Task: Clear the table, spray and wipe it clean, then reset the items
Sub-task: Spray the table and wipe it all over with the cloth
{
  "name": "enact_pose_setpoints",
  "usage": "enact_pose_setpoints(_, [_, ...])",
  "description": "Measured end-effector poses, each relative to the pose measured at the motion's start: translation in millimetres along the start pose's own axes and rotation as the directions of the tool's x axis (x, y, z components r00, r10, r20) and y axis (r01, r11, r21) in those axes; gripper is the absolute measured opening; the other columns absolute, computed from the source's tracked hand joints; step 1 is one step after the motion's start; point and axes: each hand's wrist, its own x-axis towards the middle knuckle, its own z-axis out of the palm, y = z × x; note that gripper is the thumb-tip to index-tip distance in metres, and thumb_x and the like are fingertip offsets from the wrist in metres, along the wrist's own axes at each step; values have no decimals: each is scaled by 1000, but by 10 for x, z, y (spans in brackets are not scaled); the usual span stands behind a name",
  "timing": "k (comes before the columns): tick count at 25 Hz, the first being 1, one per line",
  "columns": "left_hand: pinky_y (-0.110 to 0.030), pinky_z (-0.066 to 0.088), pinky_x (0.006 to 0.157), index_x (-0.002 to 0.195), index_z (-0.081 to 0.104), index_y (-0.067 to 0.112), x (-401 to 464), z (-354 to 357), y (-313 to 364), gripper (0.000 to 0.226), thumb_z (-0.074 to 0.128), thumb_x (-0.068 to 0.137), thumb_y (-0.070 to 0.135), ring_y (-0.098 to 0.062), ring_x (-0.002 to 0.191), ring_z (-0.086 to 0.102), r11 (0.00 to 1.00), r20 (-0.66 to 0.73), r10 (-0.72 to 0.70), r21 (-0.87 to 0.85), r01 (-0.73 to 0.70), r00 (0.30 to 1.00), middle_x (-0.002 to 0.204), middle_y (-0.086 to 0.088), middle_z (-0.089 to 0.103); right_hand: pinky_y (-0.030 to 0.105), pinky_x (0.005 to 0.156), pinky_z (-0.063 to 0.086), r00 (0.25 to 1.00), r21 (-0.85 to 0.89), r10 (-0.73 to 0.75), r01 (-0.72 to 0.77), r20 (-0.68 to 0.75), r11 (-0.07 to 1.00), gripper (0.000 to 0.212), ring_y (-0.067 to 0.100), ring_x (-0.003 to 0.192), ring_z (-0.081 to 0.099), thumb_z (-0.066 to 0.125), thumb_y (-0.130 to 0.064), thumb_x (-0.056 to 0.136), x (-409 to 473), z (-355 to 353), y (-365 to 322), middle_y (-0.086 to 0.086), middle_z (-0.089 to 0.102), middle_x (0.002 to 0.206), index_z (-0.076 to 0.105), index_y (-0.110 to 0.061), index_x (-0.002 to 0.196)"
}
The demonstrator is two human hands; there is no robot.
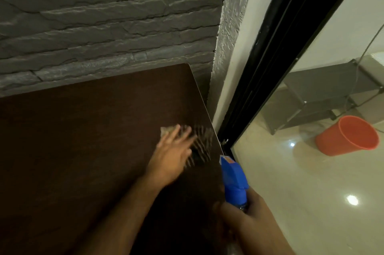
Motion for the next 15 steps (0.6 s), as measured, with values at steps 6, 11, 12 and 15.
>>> enact_pose_setpoints(6, [-38,18,119,141,37,34,-366,152,177,46,32,95,37,-13,145,18,933,92,306,167,-317,948,153,14,31,23,67,53,999,-38,12,-14,-50,999,45,15,73,71,70,-27,44,146,19,64,-1,75,78,65,-37,87])
enact_pose_setpoints(11, [-42,2,120,150,25,30,1387,-216,-402,47,30,104,33,-18,149,-2,993,-12,-75,95,76,997,161,7,10,13,52,48,998,-20,43,-43,-38,999,42,6,57,66,69,-26,49,319,52,21,-6,70,65,62,-35,90])
enact_pose_setpoints(12, [-44,4,121,150,26,28,1515,-225,-396,47,31,103,32,-21,149,1,988,-14,-119,101,120,993,162,4,13,13,50,48,998,-4,48,-48,-33,999,42,6,54,65,69,-25,49,334,66,1,-7,69,60,62,-33,90])
enact_pose_setpoints(15, [-44,3,120,149,25,30,1175,-50,-105,47,29,102,33,-19,149,0,991,-30,-120,50,122,992,161,6,12,13,53,46,999,7,36,-35,-37,999,41,2,54,64,73,-23,52,375,96,-17,-10,68,59,61,-33,89])
